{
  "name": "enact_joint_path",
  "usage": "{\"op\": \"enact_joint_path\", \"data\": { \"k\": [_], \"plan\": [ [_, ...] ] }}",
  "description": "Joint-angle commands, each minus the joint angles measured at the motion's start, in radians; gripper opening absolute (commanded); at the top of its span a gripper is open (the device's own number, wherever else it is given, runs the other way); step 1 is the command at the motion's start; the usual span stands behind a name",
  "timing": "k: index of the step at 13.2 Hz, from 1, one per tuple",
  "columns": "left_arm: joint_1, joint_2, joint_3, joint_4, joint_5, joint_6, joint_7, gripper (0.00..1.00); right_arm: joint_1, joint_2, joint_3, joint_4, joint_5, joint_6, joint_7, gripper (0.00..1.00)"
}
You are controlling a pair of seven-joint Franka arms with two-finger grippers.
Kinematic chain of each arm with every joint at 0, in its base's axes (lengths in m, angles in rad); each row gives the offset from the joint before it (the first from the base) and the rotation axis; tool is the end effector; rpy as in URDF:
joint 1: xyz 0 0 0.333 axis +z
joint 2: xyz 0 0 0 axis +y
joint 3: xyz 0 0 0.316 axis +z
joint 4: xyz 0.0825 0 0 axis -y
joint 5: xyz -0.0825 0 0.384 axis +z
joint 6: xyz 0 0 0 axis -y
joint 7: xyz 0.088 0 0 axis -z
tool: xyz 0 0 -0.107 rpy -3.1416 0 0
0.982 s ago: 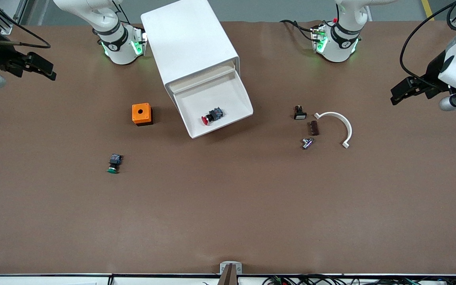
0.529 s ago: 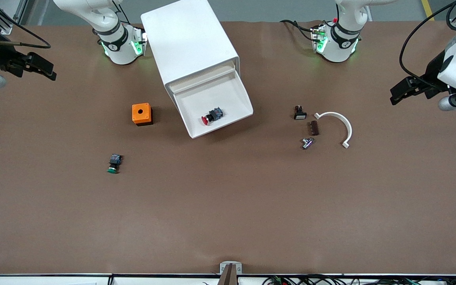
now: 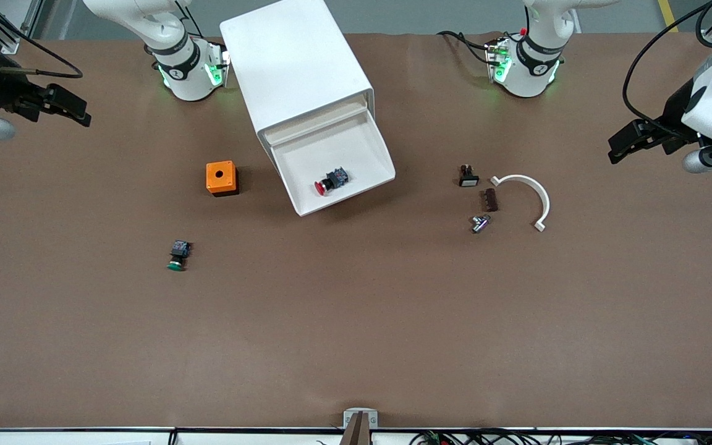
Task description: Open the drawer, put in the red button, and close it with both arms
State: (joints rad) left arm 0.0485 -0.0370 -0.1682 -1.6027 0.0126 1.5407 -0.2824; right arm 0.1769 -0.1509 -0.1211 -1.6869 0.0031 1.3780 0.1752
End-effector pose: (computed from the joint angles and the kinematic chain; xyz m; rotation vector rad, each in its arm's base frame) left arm 0.5359 -0.0648 0.6269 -3.1076 -0.2540 0.0331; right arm 0.4848 0.0227 0.6335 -3.1236 0.1817 0.2516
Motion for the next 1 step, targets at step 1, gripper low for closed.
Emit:
{"op": "enact_joint_path", "data": {
  "k": [1],
  "plan": [
    [-0.002,0.003,-0.004,0.01,0.006,0.003,0.003,1.0,0.004,-0.012,0.001,-0.01,-0.014,0.007,0.006,1.0]
  ]
}}
